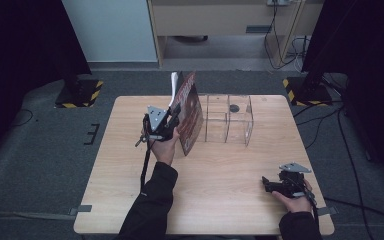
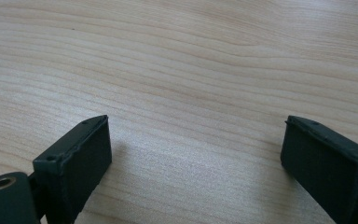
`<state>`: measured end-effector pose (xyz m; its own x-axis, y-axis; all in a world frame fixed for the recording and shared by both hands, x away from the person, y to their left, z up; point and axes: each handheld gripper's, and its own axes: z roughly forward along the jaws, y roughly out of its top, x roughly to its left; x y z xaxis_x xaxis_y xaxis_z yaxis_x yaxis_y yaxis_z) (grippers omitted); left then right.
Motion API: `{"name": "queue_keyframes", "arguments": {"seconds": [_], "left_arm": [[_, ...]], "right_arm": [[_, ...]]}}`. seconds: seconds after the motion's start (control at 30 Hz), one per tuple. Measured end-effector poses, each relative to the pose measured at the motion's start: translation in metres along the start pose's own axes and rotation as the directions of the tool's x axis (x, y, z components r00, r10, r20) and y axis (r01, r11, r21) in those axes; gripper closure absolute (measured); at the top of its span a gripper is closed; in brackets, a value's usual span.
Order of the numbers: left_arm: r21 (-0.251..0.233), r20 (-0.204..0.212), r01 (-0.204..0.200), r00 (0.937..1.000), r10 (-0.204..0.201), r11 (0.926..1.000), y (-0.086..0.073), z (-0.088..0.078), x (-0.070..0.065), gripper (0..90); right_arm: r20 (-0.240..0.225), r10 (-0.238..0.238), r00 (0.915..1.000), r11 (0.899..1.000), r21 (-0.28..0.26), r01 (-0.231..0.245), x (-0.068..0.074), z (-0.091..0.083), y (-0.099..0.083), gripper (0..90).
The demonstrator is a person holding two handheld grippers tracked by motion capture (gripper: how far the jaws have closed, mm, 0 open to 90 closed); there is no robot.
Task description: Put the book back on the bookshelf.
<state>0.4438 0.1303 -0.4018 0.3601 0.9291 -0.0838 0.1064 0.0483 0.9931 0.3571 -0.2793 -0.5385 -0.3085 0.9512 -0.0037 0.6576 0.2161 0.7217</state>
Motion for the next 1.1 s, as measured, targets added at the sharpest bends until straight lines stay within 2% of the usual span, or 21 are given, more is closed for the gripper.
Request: {"name": "queue_keyframes", "arguments": {"seconds": [0.2, 0.33, 0.4, 0.47, 0.57, 0.63, 0.97, 1.1], "left_arm": [[0.007, 0.011, -0.002, 0.9999, 0.001, 1.0, -0.002, -0.002, 0.001, 74.2], [0.026, 0.033, 0.001, 0.9995, -0.002, 0.9997, -0.004, -0.003, 0.002, 65.0], [0.028, 0.047, 0.012, 0.9988, -0.013, 0.9995, -0.005, -0.004, 0.001, 63.1], [0.03, 0.052, 0.01, 0.9986, -0.011, 0.9995, -0.005, -0.006, 0.001, 56.8], [0.03, 0.062, 0.016, 0.9979, -0.018, 0.9994, -0.005, -0.012, 0.002, 53.5], [0.047, 0.075, 0.035, 0.9964, -0.039, 0.9983, -0.004, -0.017, 0.005, 49.4], [0.091, 0.096, 0.054, 0.9933, -0.063, 0.9943, -0.007, -0.05, 0.019, 41.6], [0.131, 0.105, 0.069, 0.991, -0.083, 0.989, -0.013, -0.066, 0.028, 38.0]], "right_arm": [[0.001, -0.001, 1.0, 1.0, -0.001, 0.001, 0.0, 0.0, 0.0, 8.7], [0.001, 0.002, 1.0, 1.0, 0.0, -0.002, 0.0, 0.0, 0.0, 8.7], [0.0, 0.003, 1.0, 1.0, 0.0, -0.003, 0.0, 0.0, 0.0, 8.7], [0.001, 0.002, 1.0, 1.0, 0.0, -0.002, 0.0, 0.0, 0.0, 8.7], [0.0, 0.003, 1.0, 1.0, 0.0, -0.003, 0.0, 0.0, 0.0, 8.7], [0.0, 0.003, 1.0, 1.0, 0.0, -0.003, 0.0, 0.0, 0.0, 8.7], [0.002, 0.003, 1.0, 1.0, 0.0, -0.003, 0.0, 0.0, 0.0, 8.6], [0.002, 0.004, 1.0, 1.0, 0.0, -0.004, 0.001, 0.0, 0.0, 8.6]]}}
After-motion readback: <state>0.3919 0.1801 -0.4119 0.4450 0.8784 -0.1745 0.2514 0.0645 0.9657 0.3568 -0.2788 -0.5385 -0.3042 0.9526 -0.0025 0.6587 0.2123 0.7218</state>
